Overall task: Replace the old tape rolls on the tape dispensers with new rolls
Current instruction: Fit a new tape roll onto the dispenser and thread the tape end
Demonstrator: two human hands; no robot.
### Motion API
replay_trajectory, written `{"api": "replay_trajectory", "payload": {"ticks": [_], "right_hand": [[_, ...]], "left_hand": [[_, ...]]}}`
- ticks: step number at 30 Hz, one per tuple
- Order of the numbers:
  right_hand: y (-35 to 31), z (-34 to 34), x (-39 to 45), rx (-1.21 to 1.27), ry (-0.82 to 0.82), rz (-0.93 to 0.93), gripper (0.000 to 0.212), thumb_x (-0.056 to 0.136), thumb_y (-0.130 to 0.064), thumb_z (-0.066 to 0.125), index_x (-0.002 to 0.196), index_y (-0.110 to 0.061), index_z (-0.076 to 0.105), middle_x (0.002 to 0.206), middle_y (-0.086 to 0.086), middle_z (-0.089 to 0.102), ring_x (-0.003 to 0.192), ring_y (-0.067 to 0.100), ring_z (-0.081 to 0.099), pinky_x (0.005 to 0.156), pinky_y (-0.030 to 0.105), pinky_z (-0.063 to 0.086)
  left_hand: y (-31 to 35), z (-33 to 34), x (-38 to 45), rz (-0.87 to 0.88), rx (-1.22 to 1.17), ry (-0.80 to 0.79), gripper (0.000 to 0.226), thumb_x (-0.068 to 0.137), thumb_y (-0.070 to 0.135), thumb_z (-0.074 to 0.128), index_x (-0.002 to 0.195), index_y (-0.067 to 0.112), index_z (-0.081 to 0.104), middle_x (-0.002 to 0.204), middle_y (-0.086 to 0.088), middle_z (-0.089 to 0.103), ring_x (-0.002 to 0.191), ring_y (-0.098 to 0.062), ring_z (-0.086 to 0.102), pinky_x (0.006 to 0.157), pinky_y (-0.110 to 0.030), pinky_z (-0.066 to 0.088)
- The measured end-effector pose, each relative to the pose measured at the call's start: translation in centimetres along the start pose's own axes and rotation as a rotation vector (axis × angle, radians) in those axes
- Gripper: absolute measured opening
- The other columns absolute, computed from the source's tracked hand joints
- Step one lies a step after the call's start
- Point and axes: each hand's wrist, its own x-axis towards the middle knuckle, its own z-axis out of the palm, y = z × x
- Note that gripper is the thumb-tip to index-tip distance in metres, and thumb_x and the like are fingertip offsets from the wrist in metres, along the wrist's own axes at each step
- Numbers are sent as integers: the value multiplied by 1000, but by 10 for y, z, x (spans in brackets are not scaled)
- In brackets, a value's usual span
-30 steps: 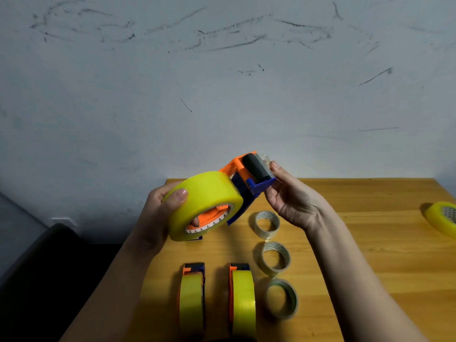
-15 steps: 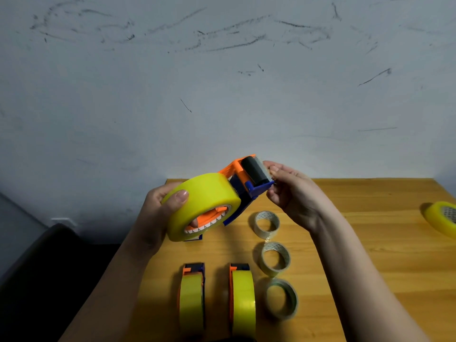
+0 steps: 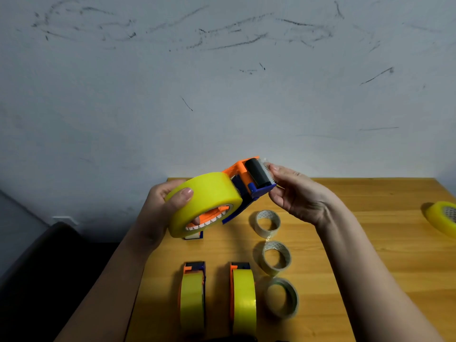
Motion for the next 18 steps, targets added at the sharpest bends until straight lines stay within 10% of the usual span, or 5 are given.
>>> {"api": "replay_trajectory", "payload": {"ticks": [18], "right_hand": [[10,-12,11,199,-225,145,18,72,-16,81,87,-16,71,80,-2,71,73,15,69,64,28,56]], "left_hand": [[-1,-1,1,3,42,-13,69,51,68,72,81,7,61,52,-6,64,45,-11,61,45,-18,48]]}}
